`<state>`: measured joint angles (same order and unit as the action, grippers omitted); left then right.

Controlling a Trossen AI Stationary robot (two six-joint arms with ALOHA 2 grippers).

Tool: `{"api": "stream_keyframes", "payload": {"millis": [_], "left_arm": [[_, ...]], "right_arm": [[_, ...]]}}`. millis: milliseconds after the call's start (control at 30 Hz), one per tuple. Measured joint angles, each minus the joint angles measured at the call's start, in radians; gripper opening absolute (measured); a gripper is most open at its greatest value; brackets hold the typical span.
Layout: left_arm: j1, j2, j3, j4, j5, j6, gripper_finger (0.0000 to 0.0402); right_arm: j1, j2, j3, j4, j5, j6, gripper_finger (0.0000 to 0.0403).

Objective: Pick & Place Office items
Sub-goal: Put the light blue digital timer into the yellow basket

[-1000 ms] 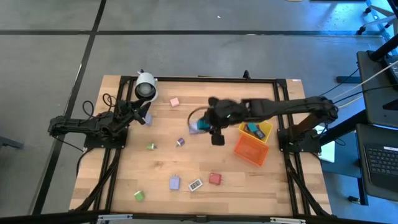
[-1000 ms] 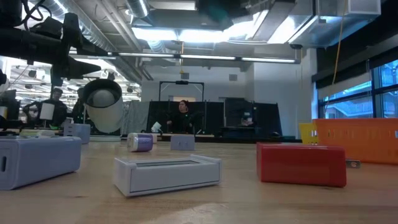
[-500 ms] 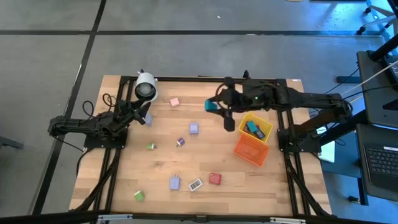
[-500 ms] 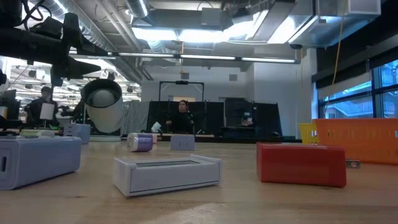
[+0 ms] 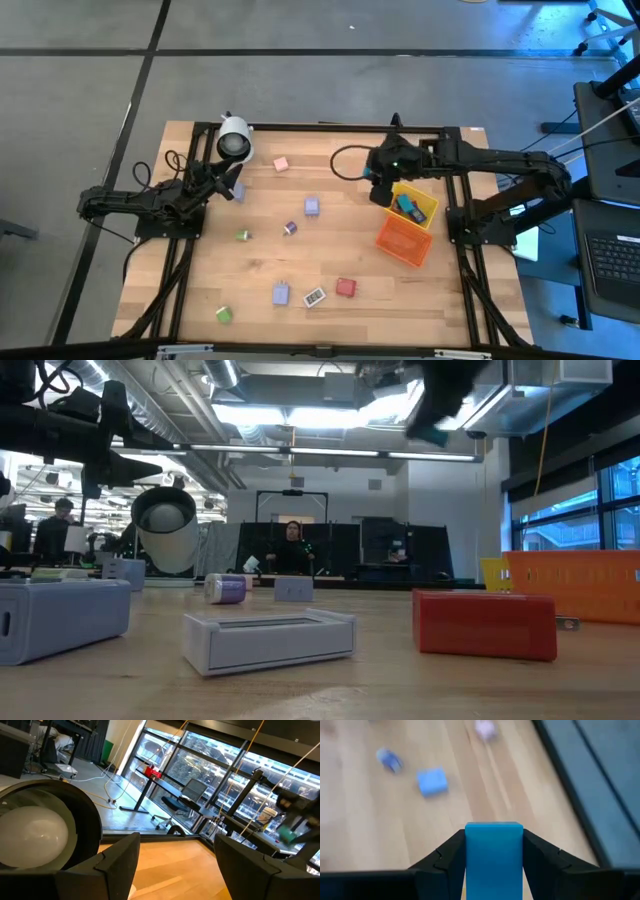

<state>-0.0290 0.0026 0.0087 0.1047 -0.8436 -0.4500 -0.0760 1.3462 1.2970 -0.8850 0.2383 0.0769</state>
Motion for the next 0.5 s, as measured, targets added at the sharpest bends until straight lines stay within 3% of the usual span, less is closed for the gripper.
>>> {"api": "stream_keyframes", "payload": {"millis": [500], "left_arm": [[0.0,0.0,0.0,0.0,0.0,0.0,0.0251]], "right_arm": [[-0.086,-0.056,-0.479,0.046,0.072,0.38,0.0163]]}}
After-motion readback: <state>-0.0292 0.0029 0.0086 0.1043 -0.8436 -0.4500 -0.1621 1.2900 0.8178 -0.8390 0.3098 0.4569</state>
